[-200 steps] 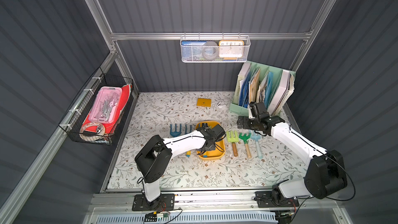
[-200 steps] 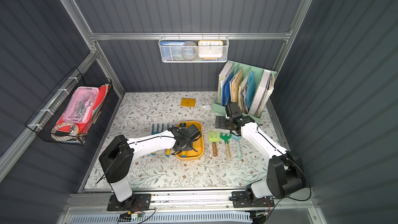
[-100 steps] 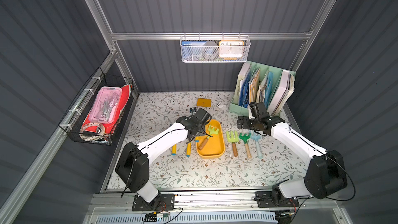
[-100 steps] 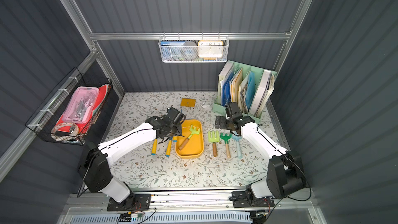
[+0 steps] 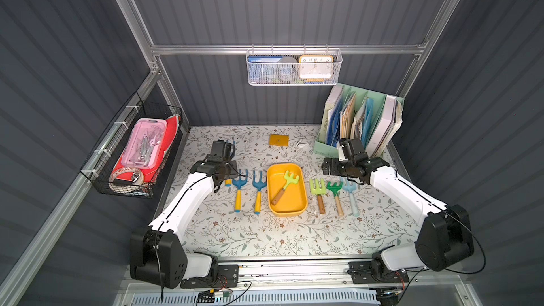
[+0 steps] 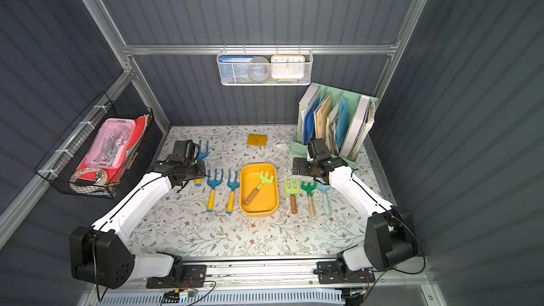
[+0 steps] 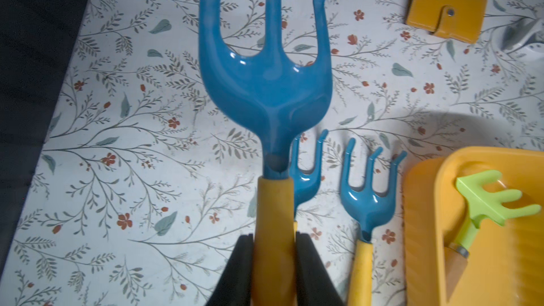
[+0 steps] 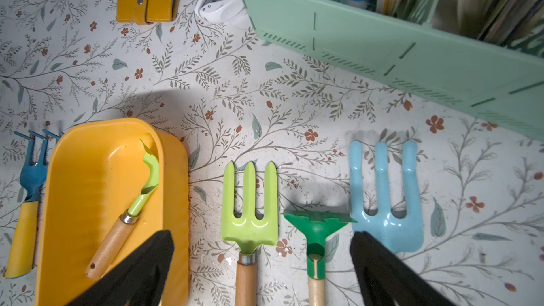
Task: Take the hand rake out of the storage box
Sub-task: Place the rake at the center of the board.
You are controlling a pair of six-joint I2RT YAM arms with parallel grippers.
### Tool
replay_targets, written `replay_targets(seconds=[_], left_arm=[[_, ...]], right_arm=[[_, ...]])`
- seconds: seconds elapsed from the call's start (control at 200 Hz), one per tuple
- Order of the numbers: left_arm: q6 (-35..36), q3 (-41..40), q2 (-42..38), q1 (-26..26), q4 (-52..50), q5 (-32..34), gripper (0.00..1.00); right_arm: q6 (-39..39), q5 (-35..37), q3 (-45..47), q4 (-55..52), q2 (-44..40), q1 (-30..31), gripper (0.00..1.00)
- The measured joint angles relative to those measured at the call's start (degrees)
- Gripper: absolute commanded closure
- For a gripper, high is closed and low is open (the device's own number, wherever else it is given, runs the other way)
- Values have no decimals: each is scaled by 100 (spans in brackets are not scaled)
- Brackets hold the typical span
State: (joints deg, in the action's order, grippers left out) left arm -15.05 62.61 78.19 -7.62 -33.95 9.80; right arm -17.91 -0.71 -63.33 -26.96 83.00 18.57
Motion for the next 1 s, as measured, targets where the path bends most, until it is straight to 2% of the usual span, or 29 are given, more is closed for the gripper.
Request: replay_targets(seconds=[0.14,0.415,1.001], left_arm=[[372,-142,116,304,90,-146,89],[793,-232,549,568,129,-354,87],[918,-227,1403,623,140,-326,85]], right_arm=[[7,-83,-140,-2,118,116,1],[42,-151,-245,-9,328,267,1],[125,-166,-612,-140,374,343,1]])
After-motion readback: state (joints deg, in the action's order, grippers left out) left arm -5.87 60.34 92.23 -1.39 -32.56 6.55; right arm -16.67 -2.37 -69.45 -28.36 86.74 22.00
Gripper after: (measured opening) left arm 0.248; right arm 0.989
